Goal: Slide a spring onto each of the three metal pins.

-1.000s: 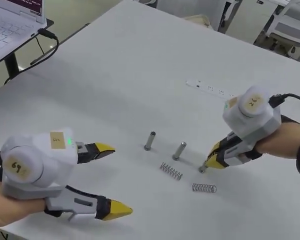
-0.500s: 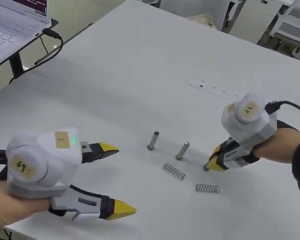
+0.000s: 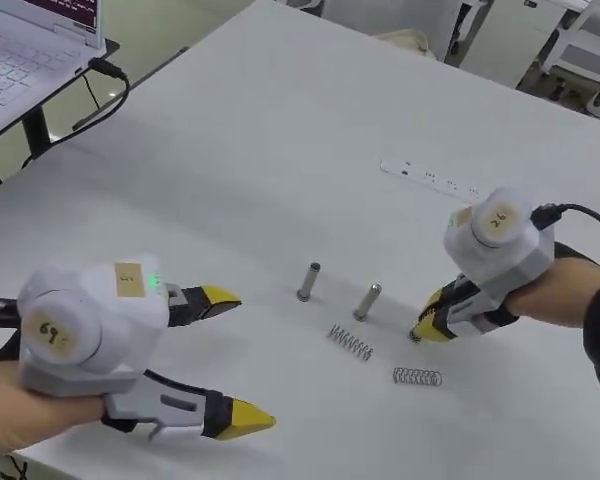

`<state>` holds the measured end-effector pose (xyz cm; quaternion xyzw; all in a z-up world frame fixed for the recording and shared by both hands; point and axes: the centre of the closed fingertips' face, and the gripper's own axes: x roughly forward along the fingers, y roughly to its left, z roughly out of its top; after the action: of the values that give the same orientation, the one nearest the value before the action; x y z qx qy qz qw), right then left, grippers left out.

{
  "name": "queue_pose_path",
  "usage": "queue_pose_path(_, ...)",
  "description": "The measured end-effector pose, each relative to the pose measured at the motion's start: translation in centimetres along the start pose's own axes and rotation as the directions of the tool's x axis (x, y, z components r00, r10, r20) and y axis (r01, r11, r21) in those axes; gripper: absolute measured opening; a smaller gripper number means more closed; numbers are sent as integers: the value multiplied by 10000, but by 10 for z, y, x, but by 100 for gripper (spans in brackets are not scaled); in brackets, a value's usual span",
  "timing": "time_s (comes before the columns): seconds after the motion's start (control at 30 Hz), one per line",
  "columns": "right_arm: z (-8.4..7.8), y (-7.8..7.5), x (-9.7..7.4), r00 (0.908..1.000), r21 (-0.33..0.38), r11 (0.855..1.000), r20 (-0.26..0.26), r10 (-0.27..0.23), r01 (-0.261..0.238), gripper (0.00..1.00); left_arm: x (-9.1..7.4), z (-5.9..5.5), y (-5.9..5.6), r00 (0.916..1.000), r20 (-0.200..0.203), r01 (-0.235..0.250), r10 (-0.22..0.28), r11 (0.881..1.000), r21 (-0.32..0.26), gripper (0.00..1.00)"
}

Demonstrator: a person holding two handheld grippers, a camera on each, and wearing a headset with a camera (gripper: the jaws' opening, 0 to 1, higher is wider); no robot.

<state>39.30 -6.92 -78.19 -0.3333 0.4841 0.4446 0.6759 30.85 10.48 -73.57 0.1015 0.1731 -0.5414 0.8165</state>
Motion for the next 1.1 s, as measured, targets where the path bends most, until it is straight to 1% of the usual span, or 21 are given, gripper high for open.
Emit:
queue_pose_path(0.13, -1, 1, -1, 10000, 3, 10000, 26, -14, 14, 10, 0, 0, 0, 10000, -2, 13, -13, 10000, -3, 68)
queue_pose_path(0.23, 1, 1, -2, 9997, 111, 9999, 248, -22, 19, 15, 0, 0, 0, 10000, -11, 10, -10, 10000, 20, 67)
queue_pose_path(0.33, -1, 0, -3, 9996, 8, 9998, 221, -176, 175, 19, 1, -1, -1, 10000, -31, 23, -22, 10000, 14, 67)
queue_pose_path(0.37, 0, 0, -4, 9994, 68, 9998, 289, -166, 164, 20, 1, -1, -1, 10000, -37, 23, -23, 10000, 12, 67)
queue_pose_path(0.4, 1, 0, -5, 9990, 185, 9997, 433, -145, 137, 20, 1, -1, -1, 10000, -31, 46, -46, 10000, 4, 67)
queue_pose_path(0.5, 0, -1, -8, 9987, 179, 9996, 456, -219, 211, 22, 2, -1, -2, 10000, -51, 84, -84, 10000, 14, 67)
queue_pose_path(0.6, 0, 0, -12, 9976, 253, 9992, 605, -326, 311, 24, 3, 0, -2, 9999, -51, 99, -98, 9999, 24, 67)
queue_pose_path(0.7, 1, 2, -16, 9964, 363, 9987, 757, -394, 367, 24, 3, 0, -1, 9999, -65, 125, -124, 9999, 24, 67)
queue_pose_path(0.8, 2, 3, -19, 9957, 395, 9983, 804, -456, 426, 25, 4, 2, -1, 9998, -86, 160, -159, 9998, 68, 67)
queue_pose_path(0.83, 2, 3, -22, 9948, 430, 9979, 873, -515, 479, 25, 5, 3, -1, 9998, -84, 182, -181, 9998, 105, 67)
queue_pose_path(0.93, 4, 0, -26, 9931, 491, 9971, 987, -635, 589, 26, 6, 5, -1, 9997, -103, 245, -243, 9996, 144, 66)
queue_pose_path(1.07, 4, 0, -35, 9906, 546, 9959, 1123, -780, 723, 26, 8, 8, -2, 9994, -121, 342, -339, 9992, 230, 65)
queue_pose_path(1.1, 5, -2, -35, 9902, 563, 9956, 1144, -806, 745, 26, 9, 8, -2, 9992, -119, 374, -371, 9990, 247, 65)
